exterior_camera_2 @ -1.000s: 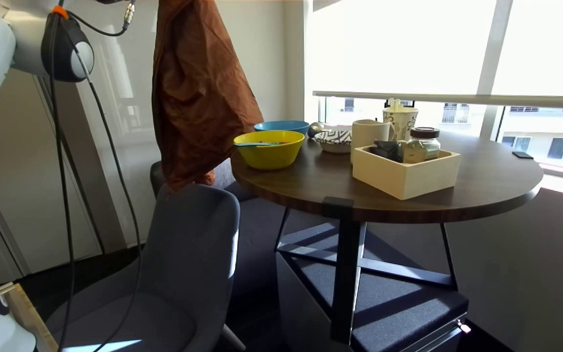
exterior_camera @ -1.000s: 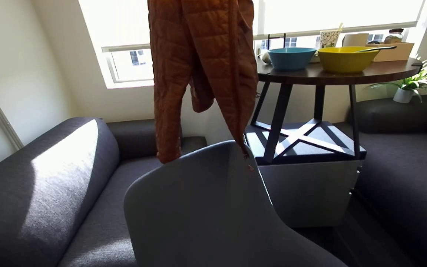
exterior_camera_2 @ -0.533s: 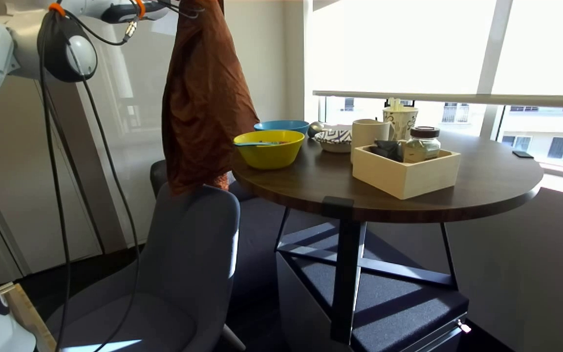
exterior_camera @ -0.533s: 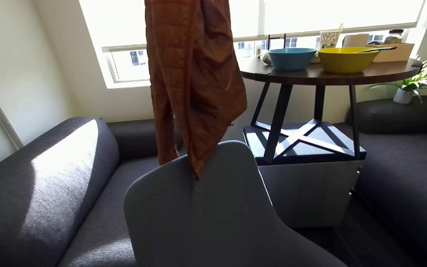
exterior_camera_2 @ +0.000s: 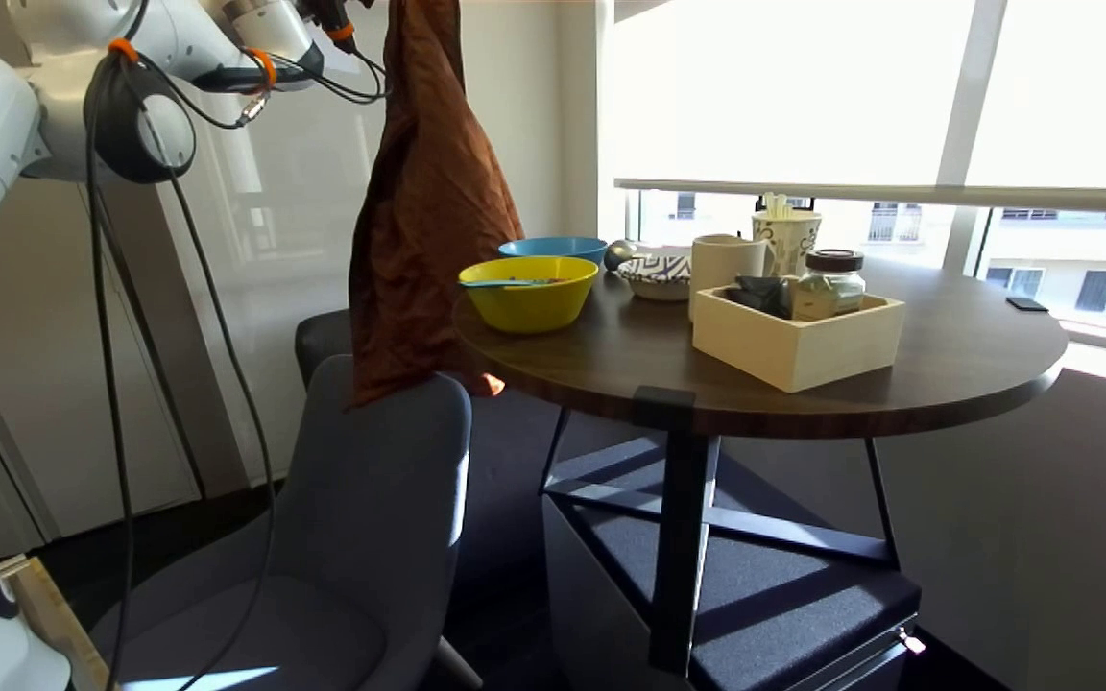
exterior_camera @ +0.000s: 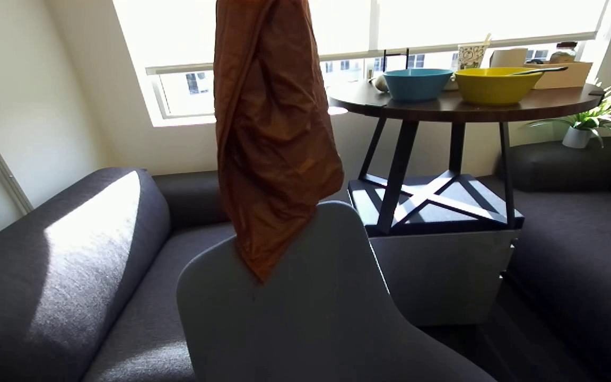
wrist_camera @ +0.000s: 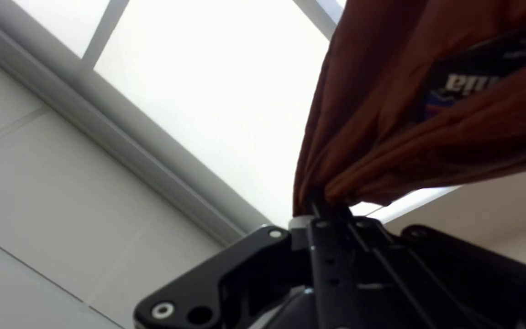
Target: Put the brown material on the backrest of the grey chair
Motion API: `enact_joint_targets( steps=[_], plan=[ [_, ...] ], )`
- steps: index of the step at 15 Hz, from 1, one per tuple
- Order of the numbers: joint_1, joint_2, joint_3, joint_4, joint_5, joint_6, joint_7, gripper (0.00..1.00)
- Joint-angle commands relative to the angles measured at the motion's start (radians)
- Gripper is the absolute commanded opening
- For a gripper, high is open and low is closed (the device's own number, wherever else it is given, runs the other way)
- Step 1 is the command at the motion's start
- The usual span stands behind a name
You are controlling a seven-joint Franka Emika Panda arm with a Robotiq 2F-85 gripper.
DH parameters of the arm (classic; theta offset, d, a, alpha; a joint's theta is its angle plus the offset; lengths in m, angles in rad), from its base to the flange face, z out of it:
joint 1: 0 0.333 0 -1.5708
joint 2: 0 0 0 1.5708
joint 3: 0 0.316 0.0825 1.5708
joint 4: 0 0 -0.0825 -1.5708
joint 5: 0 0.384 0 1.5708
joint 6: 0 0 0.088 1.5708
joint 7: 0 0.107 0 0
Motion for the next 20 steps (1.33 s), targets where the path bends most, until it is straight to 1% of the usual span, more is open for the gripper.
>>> enact_joint_targets(
  steps=[1, 5, 8, 9, 10, 11, 13, 14, 15, 16, 17, 19, 20],
  plan=[
    [0.023, 0.047, -0.059, 0.065, 0.077, -0.007, -0.04, 0.03],
    [0.029, 0.062, -0.073, 0.062, 0.095, -0.037, -0.044, 0.03],
    [0.029, 0.031, -0.08, 0.017, 0.087, -0.043, -0.024, 0.03],
    [0.031, 0.036, -0.08, 0.006, 0.085, -0.032, -0.023, 0.01],
    [0.041, 0.07, -0.089, 0.049, 0.082, -0.054, -0.008, 0.01],
    [0.055, 0.109, -0.096, 0.1, 0.094, -0.105, 0.04, 0.01],
    [0.063, 0.067, -0.093, 0.009, 0.139, -0.162, 0.149, 0.01],
    [0.055, 0.085, -0.07, 0.025, 0.187, -0.153, 0.155, 0.01],
    [0.046, 0.093, -0.059, 0.022, 0.233, -0.13, 0.129, 0.01],
    [0.058, 0.106, -0.105, 0.045, 0.213, -0.126, 0.11, 0.01],
    [0.059, 0.116, -0.109, 0.05, 0.234, -0.126, 0.106, 0.03],
    [0.059, 0.115, -0.12, 0.037, 0.234, -0.128, 0.113, 0.03],
    [0.059, 0.114, -0.122, 0.035, 0.233, -0.128, 0.114, 0.01]
  ],
)
